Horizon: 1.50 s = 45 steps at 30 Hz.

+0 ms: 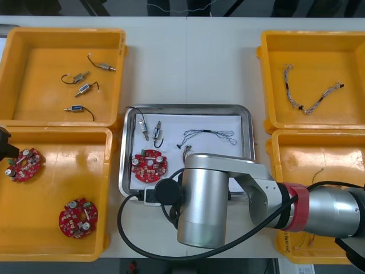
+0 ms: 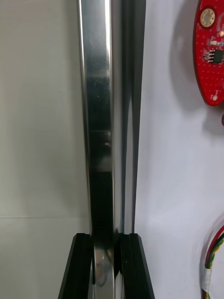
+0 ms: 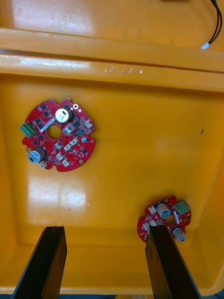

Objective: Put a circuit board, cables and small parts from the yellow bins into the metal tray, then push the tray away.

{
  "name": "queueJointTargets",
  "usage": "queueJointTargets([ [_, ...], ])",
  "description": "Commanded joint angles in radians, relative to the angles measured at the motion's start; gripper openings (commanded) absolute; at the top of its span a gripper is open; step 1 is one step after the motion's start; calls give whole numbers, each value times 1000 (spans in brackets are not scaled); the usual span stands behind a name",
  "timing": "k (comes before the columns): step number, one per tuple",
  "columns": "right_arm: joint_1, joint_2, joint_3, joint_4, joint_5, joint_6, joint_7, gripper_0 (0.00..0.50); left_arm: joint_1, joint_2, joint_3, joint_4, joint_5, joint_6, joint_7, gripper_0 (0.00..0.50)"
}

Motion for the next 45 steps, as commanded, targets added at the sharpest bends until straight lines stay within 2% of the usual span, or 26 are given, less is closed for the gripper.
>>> queueJointTargets([
  [1,5,23,11,-13,40,-8,-5,21,-1,43,-11,-10,-11,-9,-96,500],
  [11,-55,-12,13,-13,40,-49,3,8,-1,43,-11,-10,-11,-9,-96,500],
  [27,-167,-60,42,7,40,-52,4,0,-1,43,-11,-10,-11,-9,-96,500],
  [45,-314,-34,42,164,38,-89,7,0,-1,43,-11,-10,-11,-9,-96,500],
])
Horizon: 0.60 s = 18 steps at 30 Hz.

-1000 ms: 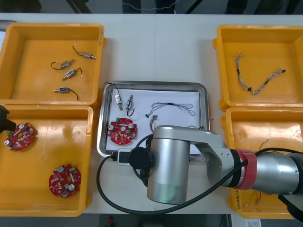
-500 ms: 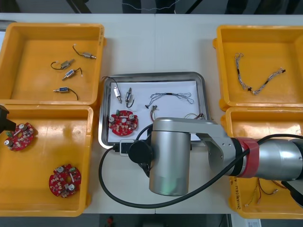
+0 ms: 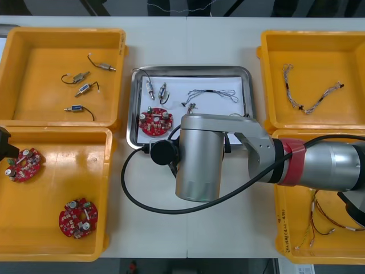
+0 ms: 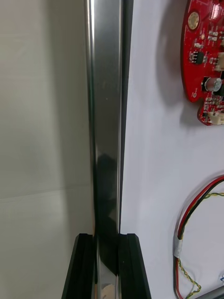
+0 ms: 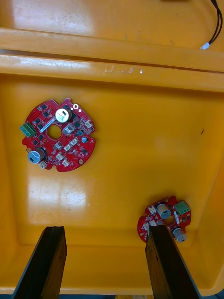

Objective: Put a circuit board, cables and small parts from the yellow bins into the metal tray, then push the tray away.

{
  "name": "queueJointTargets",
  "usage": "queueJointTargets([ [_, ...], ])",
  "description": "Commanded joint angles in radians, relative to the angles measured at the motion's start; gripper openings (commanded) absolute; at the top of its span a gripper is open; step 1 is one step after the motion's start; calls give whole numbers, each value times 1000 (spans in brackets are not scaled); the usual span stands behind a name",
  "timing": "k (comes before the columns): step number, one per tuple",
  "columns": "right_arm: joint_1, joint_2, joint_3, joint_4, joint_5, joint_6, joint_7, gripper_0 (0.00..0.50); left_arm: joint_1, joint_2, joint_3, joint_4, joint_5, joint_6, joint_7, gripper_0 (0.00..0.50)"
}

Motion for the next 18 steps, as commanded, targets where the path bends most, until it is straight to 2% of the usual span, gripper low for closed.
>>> queueJointTargets([
  [1,-81,13,10,23,5,-20,10,0,-1,43,-11,-10,-10,-9,-96,500],
  [5,-109,27,10,58,5,-35,17,0,-1,43,-11,-10,-10,-9,-96,500],
  [10,-139,50,11,109,40,-77,29,0,-1,43,-11,-10,-10,-9,-96,500],
  [18,-164,50,10,218,57,-239,47,0,-1,43,-11,-10,-10,-9,-96,500],
])
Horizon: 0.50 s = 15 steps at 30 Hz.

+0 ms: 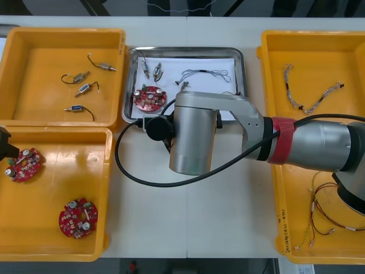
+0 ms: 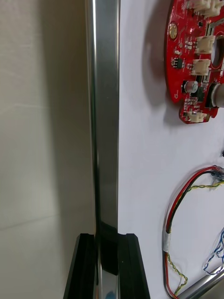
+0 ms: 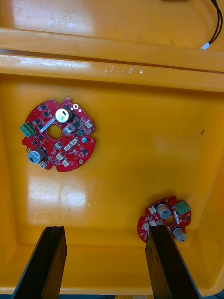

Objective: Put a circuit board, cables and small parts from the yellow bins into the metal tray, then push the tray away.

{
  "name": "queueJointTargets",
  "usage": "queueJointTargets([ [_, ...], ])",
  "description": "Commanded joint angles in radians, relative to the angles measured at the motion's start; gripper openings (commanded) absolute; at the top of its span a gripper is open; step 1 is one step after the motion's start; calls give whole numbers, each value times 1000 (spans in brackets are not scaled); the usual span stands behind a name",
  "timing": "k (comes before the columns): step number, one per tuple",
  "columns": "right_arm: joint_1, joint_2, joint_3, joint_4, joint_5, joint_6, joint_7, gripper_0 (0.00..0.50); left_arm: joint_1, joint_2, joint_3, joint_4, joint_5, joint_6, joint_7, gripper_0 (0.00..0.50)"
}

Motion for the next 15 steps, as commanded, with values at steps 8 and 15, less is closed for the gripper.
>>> queueJointTargets([
  [8,-81,22,10,142,51,-172,65,0,-1,43,-11,-10,-10,-9,-96,500],
  [15,-104,26,7,209,51,-224,71,0,-1,43,-11,-10,-10,-9,-96,500],
])
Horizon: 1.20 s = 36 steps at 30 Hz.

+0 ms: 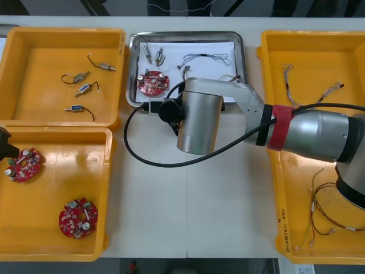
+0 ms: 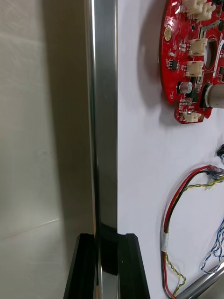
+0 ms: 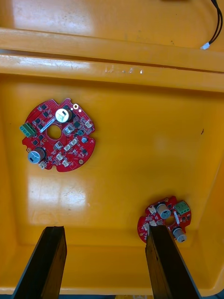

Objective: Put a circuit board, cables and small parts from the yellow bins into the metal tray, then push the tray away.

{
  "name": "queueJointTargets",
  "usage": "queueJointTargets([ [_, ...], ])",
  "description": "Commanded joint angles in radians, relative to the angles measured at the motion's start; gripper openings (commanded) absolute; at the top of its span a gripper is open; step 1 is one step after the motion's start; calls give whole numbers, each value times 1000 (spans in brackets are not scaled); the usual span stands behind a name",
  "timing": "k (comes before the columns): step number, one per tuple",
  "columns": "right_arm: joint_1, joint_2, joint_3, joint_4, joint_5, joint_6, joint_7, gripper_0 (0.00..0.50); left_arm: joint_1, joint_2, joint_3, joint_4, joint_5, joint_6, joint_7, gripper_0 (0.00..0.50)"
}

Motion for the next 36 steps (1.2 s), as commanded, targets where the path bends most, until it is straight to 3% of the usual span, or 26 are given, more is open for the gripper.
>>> queueJointTargets([
  [1,-70,25,8,38,13,-47,22,0,-1,43,-11,-10,-10,-9,-96,500],
  [23,-85,70,-55,200,12,-143,65,0,-1,43,-11,-10,-10,-9,-96,500],
  [25,-85,70,-59,200,12,-142,69,81,-1,43,-11,-10,-10,-9,-96,500],
  [26,-85,70,-61,200,12,-143,74,231,-1,43,-11,-10,-10,-9,-96,500],
  [27,-85,70,-63,200,12,-142,77,307,-1,43,-11,-10,-10,-9,-96,500],
  [28,-85,70,-64,200,12,-142,82,445,-1,43,-11,-10,-10,-9,-96,500],
  [29,-85,70,-66,200,12,-142,86,500,-1,43,-11,-10,-10,-9,-96,500],
  [36,-85,45,-89,153,-34,-122,119,500,-1,43,-11,-10,-10,-9,-96,500],
])
